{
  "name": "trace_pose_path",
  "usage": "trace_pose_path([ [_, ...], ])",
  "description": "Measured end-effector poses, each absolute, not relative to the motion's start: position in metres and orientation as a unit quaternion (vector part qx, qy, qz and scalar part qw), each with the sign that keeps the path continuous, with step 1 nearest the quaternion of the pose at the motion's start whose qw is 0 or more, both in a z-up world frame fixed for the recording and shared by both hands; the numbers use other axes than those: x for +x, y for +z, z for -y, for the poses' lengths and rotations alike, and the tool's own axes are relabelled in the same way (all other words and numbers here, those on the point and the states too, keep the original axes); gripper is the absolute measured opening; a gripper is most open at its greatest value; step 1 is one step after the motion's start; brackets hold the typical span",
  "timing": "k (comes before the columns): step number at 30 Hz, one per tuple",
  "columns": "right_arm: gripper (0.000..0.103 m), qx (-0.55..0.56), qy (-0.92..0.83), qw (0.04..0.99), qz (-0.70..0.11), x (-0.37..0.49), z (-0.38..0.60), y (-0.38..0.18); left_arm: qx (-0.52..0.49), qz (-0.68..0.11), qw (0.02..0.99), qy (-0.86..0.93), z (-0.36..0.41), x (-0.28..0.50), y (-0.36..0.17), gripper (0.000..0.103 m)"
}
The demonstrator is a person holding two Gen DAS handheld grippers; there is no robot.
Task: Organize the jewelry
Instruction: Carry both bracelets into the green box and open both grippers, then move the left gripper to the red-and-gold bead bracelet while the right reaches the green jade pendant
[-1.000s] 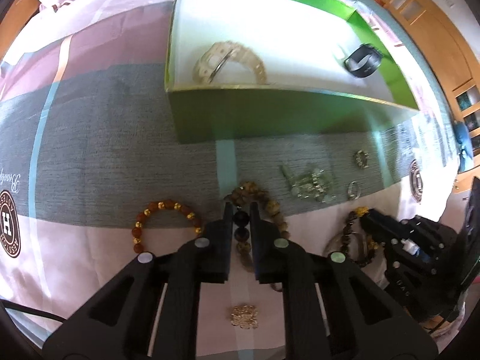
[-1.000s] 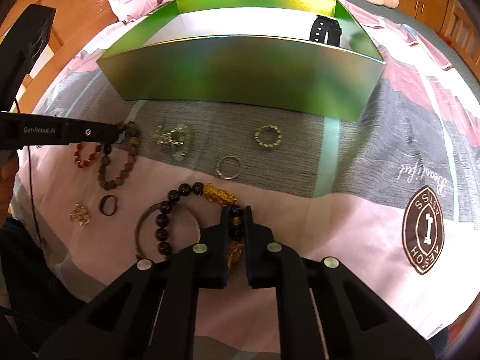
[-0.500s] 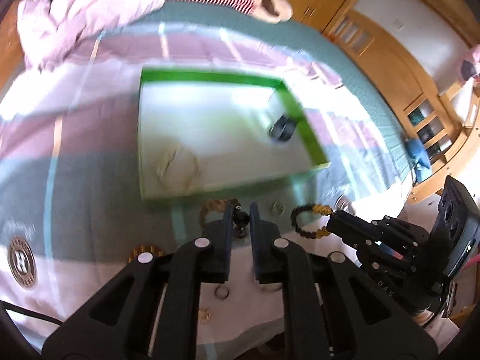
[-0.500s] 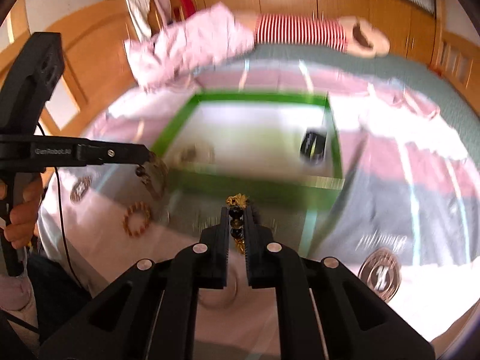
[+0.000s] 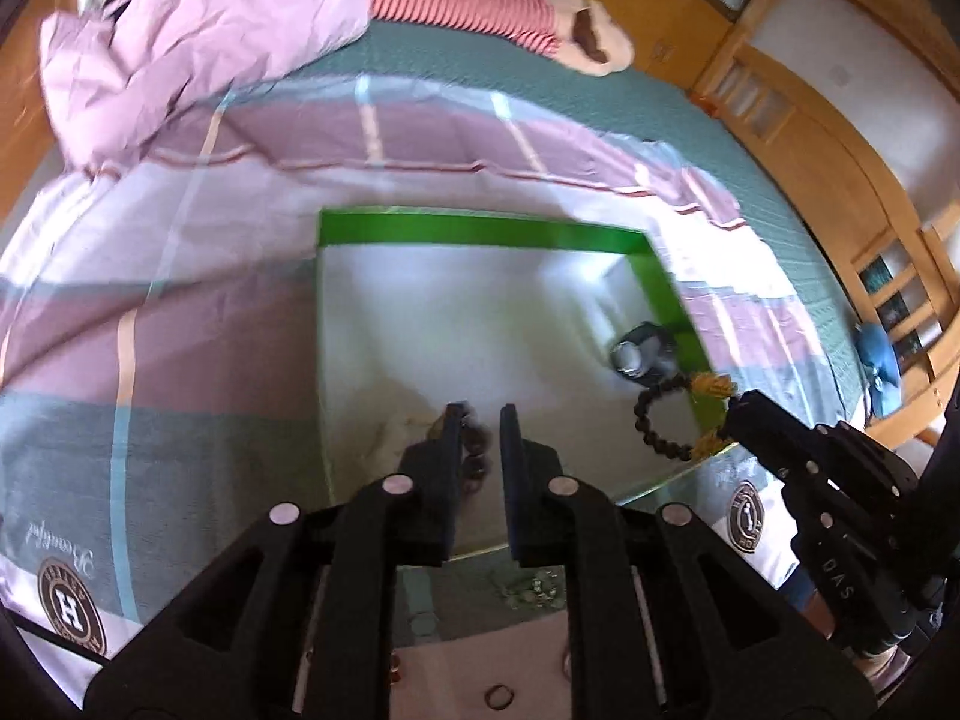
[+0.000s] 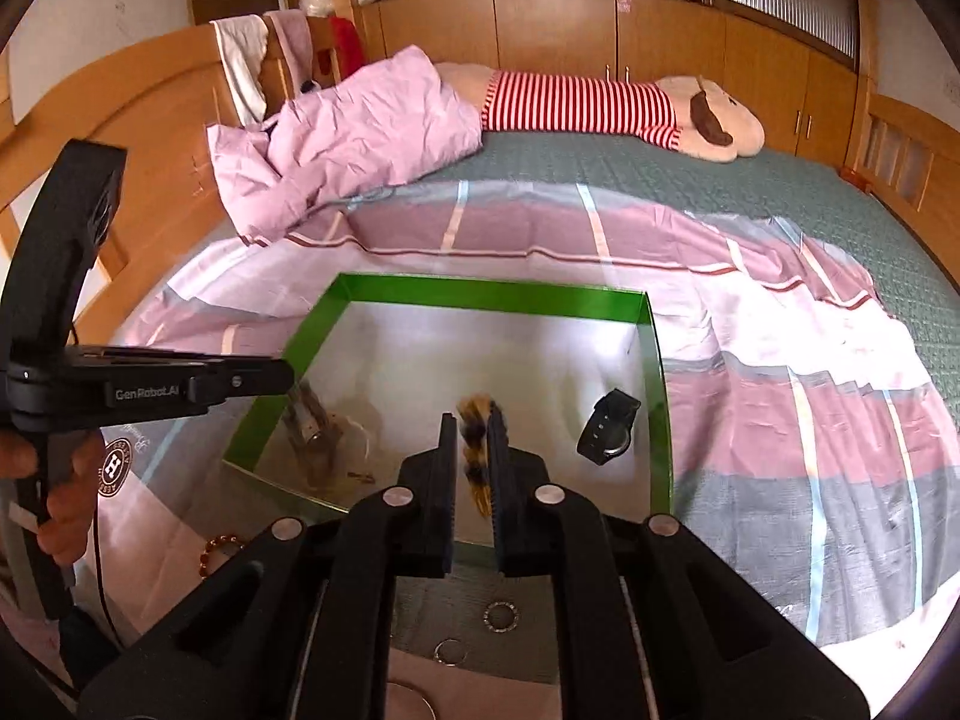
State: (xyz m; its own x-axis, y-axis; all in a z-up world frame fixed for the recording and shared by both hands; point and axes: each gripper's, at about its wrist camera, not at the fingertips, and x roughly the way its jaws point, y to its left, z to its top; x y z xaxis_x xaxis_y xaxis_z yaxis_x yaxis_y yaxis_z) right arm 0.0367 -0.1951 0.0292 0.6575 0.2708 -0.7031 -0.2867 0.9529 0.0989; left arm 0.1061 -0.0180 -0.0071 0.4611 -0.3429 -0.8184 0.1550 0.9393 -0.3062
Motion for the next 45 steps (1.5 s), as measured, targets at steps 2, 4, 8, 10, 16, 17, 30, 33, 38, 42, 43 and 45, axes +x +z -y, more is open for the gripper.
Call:
trace_pose_path([
  [2,0.042,-0.001,0.161,0.909,-0.384,0.031,0.196,0.029,-0.104,-0.502,0.845,-0.15,0.012,0.102,-0.01,0.016],
  [4,0.044,0.001,0.167,0.911,-0.378,0.019,0.195,0.029,-0.106,-0.502,0.845,-0.153,0.008,0.093,-0.009,0.024],
  [8,0.044,-0.006,0.206,0.889,-0.408,-0.001,0.183,0.008,-0.104,-0.522,0.834,-0.147,-0.007,0.063,-0.014,0.039],
  [10,0.044,-0.028,0.222,0.869,-0.441,-0.007,0.168,-0.017,-0.105,-0.532,0.829,-0.134,-0.017,0.049,-0.023,0.045],
  [16,0.044,-0.056,0.233,0.837,-0.493,-0.003,0.139,-0.07,-0.139,-0.573,0.802,-0.096,-0.042,0.028,-0.066,0.051],
  [17,0.044,-0.058,0.228,0.835,-0.497,-0.001,0.138,-0.074,-0.135,-0.579,0.799,-0.084,-0.043,0.029,-0.072,0.052],
  [30,0.017,-0.018,0.21,0.832,-0.513,-0.002,0.16,-0.083,-0.091,-0.622,0.777,-0.033,-0.032,0.039,-0.112,0.056],
  [33,0.017,0.0,0.205,0.832,-0.516,-0.005,0.175,-0.078,-0.079,-0.631,0.771,-0.028,-0.028,0.037,-0.121,0.054],
  [38,0.018,0.014,0.191,0.836,-0.515,-0.009,0.191,-0.073,-0.074,-0.62,0.779,-0.065,-0.011,0.036,-0.121,0.056],
  [42,0.02,0.023,0.184,0.839,-0.512,-0.011,0.196,-0.071,-0.115,-0.594,0.785,-0.136,-0.005,0.032,-0.104,0.05],
  [43,0.022,0.021,0.181,0.841,-0.509,-0.012,0.198,-0.07,-0.113,-0.593,0.788,-0.124,-0.009,0.033,-0.104,0.052],
  [45,0.023,0.017,0.179,0.843,-0.507,-0.015,0.2,-0.068,-0.118,-0.601,0.783,-0.109,-0.016,0.034,-0.108,0.052],
])
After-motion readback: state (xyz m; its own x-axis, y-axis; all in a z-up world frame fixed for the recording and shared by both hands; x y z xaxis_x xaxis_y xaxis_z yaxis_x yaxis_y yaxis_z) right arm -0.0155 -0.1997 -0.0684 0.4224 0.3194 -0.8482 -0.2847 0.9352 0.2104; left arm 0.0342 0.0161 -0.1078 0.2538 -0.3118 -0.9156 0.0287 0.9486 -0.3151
